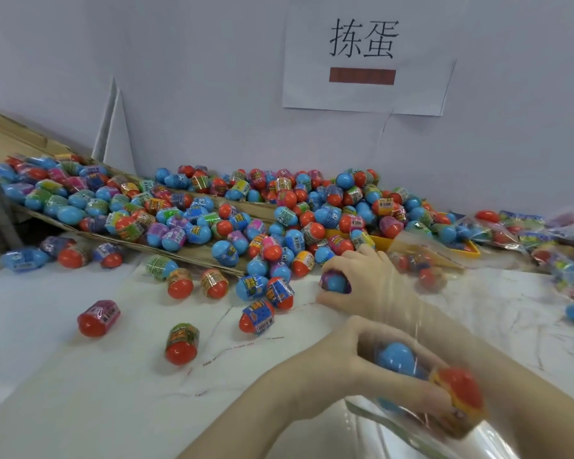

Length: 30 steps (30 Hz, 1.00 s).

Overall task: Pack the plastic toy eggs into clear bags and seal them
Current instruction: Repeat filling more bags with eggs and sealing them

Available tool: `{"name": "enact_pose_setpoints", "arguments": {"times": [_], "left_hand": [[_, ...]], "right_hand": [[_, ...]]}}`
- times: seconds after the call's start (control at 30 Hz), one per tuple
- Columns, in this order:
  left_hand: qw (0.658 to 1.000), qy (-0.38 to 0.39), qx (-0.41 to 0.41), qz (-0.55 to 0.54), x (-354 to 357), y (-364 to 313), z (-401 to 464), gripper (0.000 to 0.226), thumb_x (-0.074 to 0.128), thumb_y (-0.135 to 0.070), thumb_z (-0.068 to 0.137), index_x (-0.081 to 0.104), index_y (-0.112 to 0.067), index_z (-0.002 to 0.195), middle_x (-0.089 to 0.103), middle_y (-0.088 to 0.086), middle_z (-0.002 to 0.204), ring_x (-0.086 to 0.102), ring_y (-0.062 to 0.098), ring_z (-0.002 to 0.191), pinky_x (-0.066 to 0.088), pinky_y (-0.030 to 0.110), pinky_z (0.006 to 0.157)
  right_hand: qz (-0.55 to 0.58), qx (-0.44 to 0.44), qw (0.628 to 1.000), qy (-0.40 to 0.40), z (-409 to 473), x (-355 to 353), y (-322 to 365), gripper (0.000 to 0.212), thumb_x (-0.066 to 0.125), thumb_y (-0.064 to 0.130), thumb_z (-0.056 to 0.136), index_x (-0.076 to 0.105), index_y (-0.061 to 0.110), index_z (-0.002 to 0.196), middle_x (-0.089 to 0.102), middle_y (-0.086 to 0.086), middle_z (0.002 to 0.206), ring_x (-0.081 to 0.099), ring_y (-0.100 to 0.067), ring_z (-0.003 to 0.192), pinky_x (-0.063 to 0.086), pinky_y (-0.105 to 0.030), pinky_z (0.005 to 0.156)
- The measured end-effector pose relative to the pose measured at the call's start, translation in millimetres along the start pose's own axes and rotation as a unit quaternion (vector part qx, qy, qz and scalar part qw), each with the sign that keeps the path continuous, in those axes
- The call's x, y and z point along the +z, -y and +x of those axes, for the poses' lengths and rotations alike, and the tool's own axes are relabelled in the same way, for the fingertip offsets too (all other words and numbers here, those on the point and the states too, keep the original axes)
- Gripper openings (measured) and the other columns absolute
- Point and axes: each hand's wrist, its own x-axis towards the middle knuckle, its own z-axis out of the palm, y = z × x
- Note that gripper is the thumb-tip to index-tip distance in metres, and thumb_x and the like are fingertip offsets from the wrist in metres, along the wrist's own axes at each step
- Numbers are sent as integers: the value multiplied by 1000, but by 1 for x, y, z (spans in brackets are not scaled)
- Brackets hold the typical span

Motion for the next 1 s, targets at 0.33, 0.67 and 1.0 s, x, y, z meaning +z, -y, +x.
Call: {"name": "enact_pose_setpoints", "arguments": {"times": [0.33,0.67,1.0], "left_hand": [[971,-219,91,-27,-5,12,10,31,74,0,70,64,-20,92,69,-6,64,65,5,60,50,14,57],[931,-324,131,106,2,23,15,32,81,-27,63,65,-33,90,73,-4,84,70,13,77,56,25,69],[886,-354,148,260,5,23,15,41,78,-28,70,51,-47,93,65,-29,91,63,-6,83,49,7,68]], "right_hand": [[544,208,781,-224,-35,-66,-31,20,55,7,85,61,26,85,63,4,86,60,-6,76,47,-17,65],[665,56,681,-302,-78,-116,-13,15,70,23,57,68,31,70,68,13,72,67,-7,75,51,-13,69],[360,18,897,-254,-85,-109,8,28,74,23,74,60,34,96,60,25,89,53,12,83,34,0,72]]}}
